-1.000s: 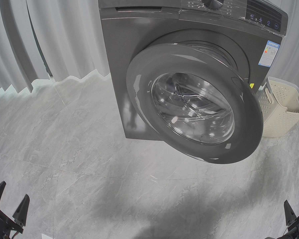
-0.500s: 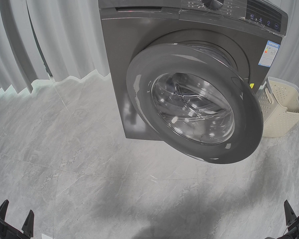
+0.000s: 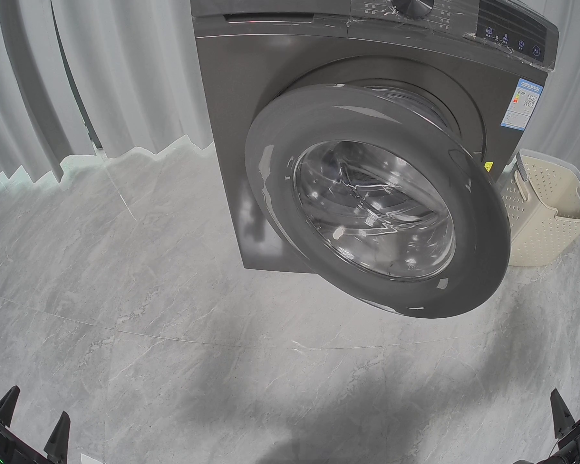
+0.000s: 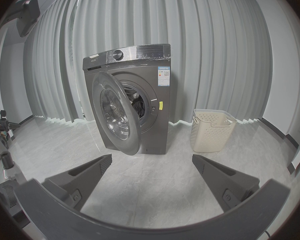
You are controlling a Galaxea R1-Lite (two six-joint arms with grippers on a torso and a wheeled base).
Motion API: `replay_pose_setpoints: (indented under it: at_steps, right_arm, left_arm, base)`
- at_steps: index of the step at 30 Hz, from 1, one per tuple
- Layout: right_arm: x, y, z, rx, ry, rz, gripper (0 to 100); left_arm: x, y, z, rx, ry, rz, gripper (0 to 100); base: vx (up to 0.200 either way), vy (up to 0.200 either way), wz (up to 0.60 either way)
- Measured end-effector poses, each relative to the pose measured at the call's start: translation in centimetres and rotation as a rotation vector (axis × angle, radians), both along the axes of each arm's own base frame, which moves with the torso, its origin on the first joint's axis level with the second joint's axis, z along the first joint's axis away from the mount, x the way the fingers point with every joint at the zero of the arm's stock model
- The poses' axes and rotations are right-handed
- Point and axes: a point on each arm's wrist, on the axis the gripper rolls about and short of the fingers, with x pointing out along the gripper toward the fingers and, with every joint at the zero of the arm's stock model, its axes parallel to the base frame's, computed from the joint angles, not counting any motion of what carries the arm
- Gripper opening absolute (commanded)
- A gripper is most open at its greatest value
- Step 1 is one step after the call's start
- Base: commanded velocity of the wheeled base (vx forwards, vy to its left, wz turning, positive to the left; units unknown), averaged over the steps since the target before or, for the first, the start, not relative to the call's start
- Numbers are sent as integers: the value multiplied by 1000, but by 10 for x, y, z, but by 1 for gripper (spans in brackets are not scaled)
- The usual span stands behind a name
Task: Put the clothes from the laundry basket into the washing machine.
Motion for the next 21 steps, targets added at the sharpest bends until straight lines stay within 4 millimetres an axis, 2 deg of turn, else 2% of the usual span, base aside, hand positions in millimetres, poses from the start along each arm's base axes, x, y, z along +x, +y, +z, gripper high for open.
replay_pose_setpoints:
  at_steps: [6,14,21]
  right_arm:
    - [0,0,0,1,0,1,100]
    - [0,0,0,1,0,2,100]
    - [0,0,0,14,2,-1,100]
  left_arm:
    - [0,2,0,-12,-1,-75,100]
    - [-3,1,-1,-16,-36,13,100]
    - [-5,1,-1,-14,-58,-6,100]
  base:
    - [0,0,0]
    - [0,0,0]
    - [0,-200,0]
